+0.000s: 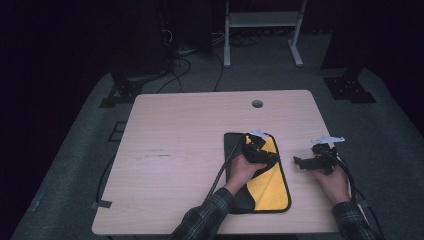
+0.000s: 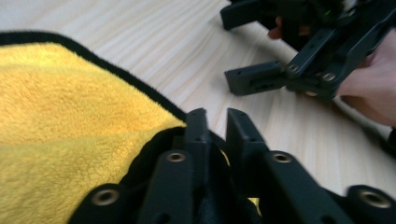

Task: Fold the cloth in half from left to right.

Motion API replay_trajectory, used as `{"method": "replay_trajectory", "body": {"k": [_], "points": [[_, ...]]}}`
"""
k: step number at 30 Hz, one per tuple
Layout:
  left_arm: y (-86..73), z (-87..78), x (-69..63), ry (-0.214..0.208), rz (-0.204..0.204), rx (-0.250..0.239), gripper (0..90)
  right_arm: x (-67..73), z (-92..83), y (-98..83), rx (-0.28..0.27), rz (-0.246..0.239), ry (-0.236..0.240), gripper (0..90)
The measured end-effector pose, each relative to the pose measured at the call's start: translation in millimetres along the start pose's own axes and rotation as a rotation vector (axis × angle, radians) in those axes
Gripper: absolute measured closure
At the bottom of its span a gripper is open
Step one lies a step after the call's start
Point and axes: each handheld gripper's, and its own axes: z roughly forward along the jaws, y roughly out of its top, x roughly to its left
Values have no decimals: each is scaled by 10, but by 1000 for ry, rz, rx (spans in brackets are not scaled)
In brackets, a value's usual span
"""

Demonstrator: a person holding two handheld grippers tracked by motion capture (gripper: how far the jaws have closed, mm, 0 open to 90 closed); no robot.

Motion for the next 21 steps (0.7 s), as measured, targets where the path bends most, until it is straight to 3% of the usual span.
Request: {"method": "replay_trajectory", "body": {"k": [3, 8, 16, 21], "points": [[16, -136, -29, 9, 20, -7, 648, 0, 0, 0, 0, 0, 0, 0], [-51, -480, -22, 60, 35, -31, 478, 0, 0, 0, 0, 0, 0, 0], [-336, -994, 55, 245, 62, -30, 317, -1, 1, 0, -1, -2, 0, 0], [-491, -1208, 132, 336, 58, -3, 294, -1, 1, 0, -1, -1, -1, 0]]}}
